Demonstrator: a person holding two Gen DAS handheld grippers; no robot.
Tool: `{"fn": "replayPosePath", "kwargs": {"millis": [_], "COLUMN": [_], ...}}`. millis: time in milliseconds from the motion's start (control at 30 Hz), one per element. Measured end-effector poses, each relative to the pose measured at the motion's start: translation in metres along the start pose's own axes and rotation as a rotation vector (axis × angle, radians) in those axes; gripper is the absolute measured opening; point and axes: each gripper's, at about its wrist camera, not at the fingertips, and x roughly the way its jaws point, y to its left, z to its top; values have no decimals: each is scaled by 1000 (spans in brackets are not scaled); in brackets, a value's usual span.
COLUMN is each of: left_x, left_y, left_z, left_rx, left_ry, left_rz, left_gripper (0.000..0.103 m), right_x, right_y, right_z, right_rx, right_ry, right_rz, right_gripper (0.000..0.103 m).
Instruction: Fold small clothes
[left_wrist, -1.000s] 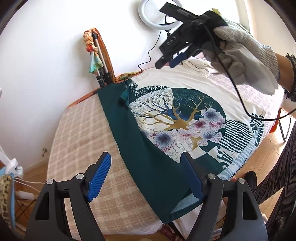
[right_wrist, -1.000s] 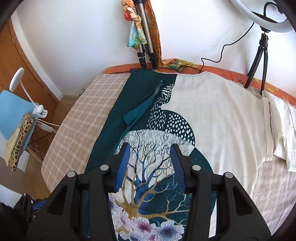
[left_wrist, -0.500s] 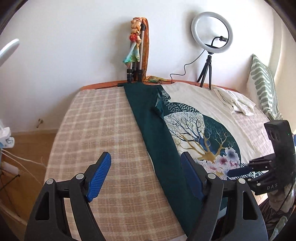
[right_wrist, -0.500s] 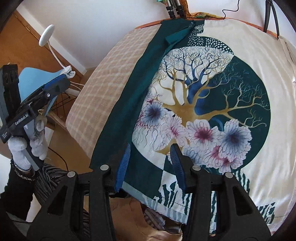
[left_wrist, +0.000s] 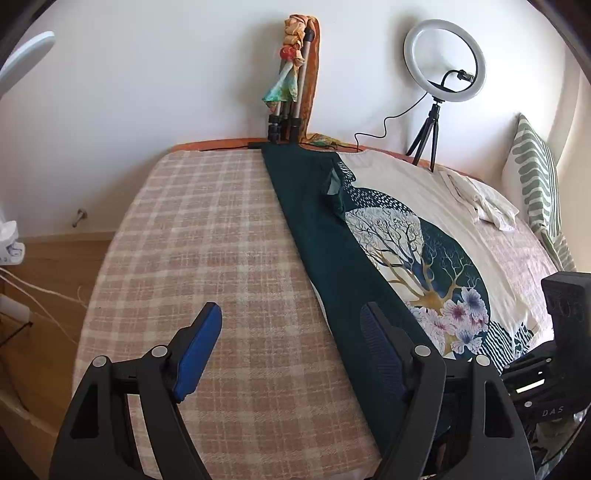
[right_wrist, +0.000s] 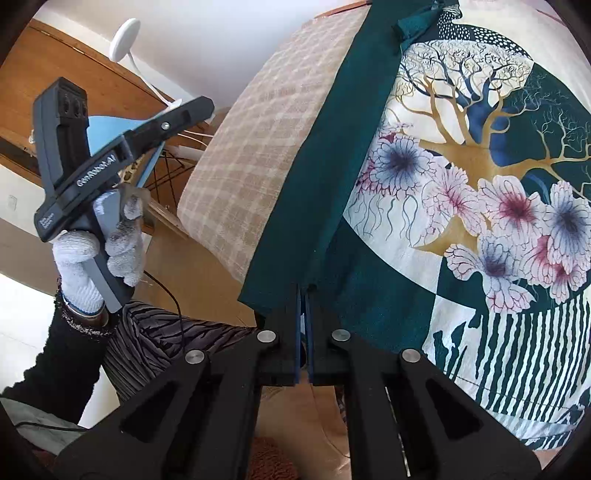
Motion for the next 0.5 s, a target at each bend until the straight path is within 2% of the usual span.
{"fn": "replayPosePath", "kwargs": {"millis": [133,267,367,433,500], "left_x": [7,8,3,1,0], "left_y": [-8,-17,-24,-34,-49], "left_z": [-4,-8,-12,-18,-28], "left_rx": [39,72,84,107,144], "left_ry": [18,23,20,21,23], "left_rz": [5,10,-29,-65,-101], "left_gripper": [77,77,77,77,77], "right_x": [0,10,-1,-14,-23], "right_y": [-5,-20,-30,-34,-40], "right_z": [-12,-14,-6,4,16], "right_rx": [3,20,34,16,12], "right_ry": [37,73,63,26,-15], "right_rz": [-18,-73,-39,-63,-91], "right_gripper": [3,3,3,4,13]}}
